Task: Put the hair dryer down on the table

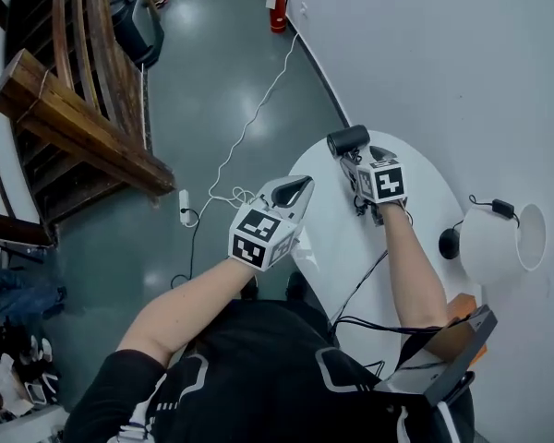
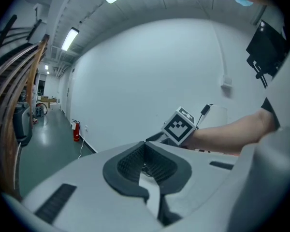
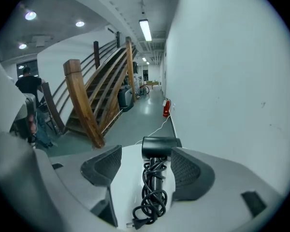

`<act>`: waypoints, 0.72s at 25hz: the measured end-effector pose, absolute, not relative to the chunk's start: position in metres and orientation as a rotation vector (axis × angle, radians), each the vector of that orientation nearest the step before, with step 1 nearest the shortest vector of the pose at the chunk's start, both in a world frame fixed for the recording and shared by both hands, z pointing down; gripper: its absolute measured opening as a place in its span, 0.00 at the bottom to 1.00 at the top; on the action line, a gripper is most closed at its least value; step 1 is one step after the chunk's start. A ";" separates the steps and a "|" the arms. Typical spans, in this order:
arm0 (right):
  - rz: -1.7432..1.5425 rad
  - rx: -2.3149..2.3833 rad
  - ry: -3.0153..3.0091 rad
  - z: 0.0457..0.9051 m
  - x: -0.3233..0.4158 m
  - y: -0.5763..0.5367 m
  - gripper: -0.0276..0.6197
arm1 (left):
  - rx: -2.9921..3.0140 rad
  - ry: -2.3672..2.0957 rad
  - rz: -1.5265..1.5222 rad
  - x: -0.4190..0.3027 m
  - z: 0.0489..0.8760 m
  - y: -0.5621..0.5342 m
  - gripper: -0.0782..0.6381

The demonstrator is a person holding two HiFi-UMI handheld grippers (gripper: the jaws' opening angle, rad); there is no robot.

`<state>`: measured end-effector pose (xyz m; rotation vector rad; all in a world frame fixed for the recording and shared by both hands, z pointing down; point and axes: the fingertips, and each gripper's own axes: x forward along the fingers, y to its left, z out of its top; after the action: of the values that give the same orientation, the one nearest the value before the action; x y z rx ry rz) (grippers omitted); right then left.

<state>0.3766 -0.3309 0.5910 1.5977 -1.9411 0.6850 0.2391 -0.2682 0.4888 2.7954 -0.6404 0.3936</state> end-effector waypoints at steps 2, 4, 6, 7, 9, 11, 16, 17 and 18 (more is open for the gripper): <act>0.644 1.667 -1.962 0.564 0.373 -0.324 0.52 | 2.836 -0.596 0.371 0.242 0.477 -0.264 0.12; 0.613 1.726 -1.994 0.539 0.367 -0.314 0.52 | 2.887 -0.548 0.354 0.245 0.466 -0.257 0.12; 0.589 1.771 -2.011 0.519 0.362 -0.301 0.52 | 2.937 -0.492 0.338 0.249 0.457 -0.247 0.12; 0.582 1.792 -2.017 0.511 0.360 -0.295 0.51 | 2.948 -0.464 0.325 0.251 0.452 -0.243 0.12; 0.571 1.854 -2.030 0.494 0.356 -0.282 0.51 | 2.945 -0.431 0.301 0.252 0.446 -0.238 0.12; 0.553 1.913 -2.042 0.478 0.352 -0.272 0.51 | 2.940 -0.414 0.288 0.251 0.440 -0.238 0.12; 0.487 2.043 -2.061 0.449 0.331 -0.244 0.25 | 2.903 -0.378 0.233 0.234 0.428 -0.238 0.12; 0.476 2.068 -2.060 0.445 0.326 -0.240 0.25 | 2.906 -0.369 0.219 0.230 0.425 -0.239 0.12; 0.462 2.092 -2.058 0.439 0.322 -0.236 0.25 | 2.913 -0.357 0.205 0.227 0.420 -0.240 0.12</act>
<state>0.3219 -0.2360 0.4392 2.0925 -2.0576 0.4625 0.2265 -0.2404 0.4202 2.9126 -0.3567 0.2046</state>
